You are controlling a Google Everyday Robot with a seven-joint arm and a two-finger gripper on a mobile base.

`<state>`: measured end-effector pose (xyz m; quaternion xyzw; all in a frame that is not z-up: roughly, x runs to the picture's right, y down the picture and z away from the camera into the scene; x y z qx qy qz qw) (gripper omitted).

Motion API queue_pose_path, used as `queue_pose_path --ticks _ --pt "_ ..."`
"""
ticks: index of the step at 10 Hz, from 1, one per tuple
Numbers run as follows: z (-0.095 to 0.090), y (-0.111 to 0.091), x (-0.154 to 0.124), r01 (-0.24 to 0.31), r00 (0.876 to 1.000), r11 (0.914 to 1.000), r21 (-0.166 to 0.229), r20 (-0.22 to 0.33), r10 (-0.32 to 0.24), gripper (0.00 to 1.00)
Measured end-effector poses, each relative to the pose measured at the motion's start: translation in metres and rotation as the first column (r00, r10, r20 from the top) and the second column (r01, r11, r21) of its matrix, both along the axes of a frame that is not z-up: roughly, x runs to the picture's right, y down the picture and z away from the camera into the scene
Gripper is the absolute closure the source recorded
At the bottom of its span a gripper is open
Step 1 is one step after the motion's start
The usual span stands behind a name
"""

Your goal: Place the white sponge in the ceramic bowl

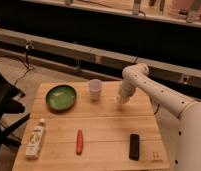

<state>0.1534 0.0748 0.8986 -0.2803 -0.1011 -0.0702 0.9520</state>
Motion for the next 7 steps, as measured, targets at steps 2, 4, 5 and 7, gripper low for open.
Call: queue_pose_path --ticks 2,4,5,7 --pt "-0.003 -0.001 -0.002 0.009 1.0 0.9999 0.004 0.002 -0.009 1.0" --pt "-0.005 -0.003 -0.009 0.021 1.0 0.9997 0.007 0.006 -0.021 1.0" --pt "-0.006 -0.004 -0.013 0.028 1.0 0.9996 0.01 0.01 -0.028 1.0" --pt "-0.009 -0.005 -0.014 0.037 0.999 0.9992 0.014 0.009 -0.037 1.0"
